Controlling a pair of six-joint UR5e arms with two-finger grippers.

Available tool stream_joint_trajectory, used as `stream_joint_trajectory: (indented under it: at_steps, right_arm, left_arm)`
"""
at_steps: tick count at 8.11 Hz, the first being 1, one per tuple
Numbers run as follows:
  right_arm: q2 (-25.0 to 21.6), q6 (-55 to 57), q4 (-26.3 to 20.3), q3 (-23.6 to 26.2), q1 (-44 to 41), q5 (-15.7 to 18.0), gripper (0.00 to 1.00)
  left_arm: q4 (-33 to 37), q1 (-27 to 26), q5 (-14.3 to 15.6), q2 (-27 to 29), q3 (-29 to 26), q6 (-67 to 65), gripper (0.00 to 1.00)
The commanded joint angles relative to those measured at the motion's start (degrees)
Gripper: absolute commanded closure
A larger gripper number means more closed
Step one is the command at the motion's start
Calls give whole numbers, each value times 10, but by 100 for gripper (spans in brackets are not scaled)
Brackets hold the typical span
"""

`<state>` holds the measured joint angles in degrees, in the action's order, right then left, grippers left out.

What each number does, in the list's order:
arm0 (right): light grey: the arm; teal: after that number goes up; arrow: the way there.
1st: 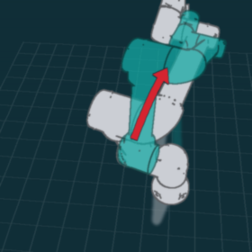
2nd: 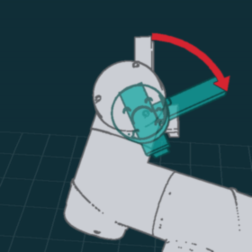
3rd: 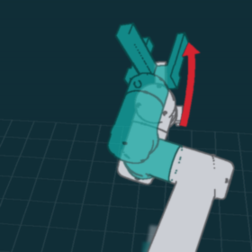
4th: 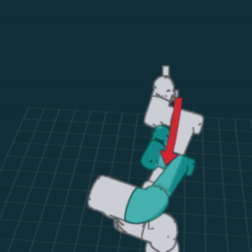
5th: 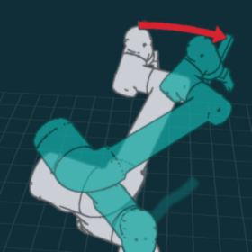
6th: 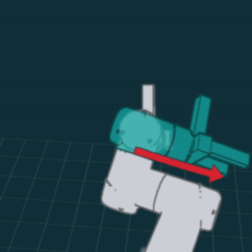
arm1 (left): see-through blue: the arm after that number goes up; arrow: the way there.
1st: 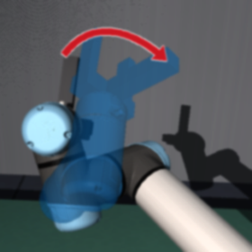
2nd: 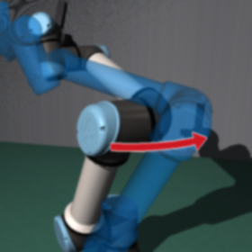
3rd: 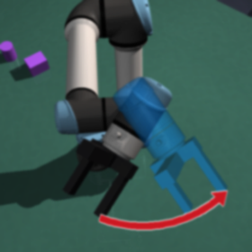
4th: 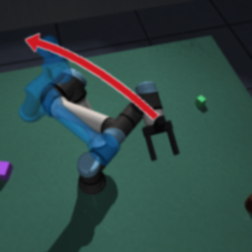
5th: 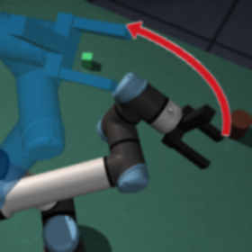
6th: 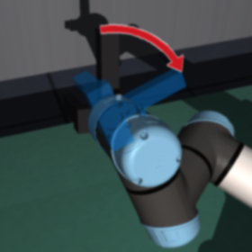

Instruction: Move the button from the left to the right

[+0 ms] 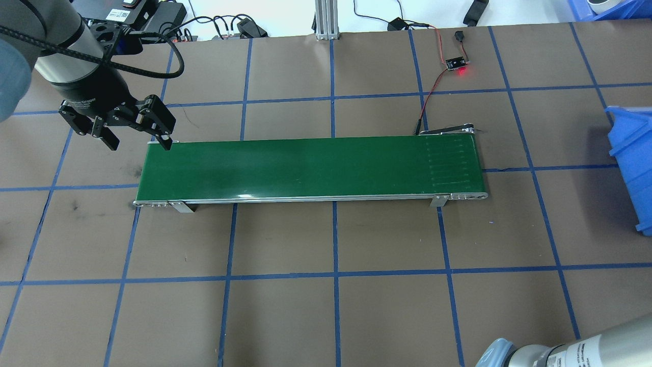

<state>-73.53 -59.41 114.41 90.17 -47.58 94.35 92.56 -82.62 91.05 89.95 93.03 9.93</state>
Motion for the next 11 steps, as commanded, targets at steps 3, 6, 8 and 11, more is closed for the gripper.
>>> stream_joint_trajectory:
  at_steps: [3, 6, 8, 11]
  right_arm:
    - [115, -40, 67, 3, 45, -12, 100]
    - [123, -40, 72, 8, 47, -4, 79]
    - [118, -39, 72, 9, 48, -8, 29]
    - [83, -41, 70, 9, 52, -5, 0]
  left_arm:
    - [-1, 0, -2, 1, 8, 2, 0]
    - [-1, 0, -3, 1, 7, 3, 0]
    - [-18, 0, -3, 1, 8, 6, 0]
    - [-20, 0, -2, 1, 8, 11, 0]
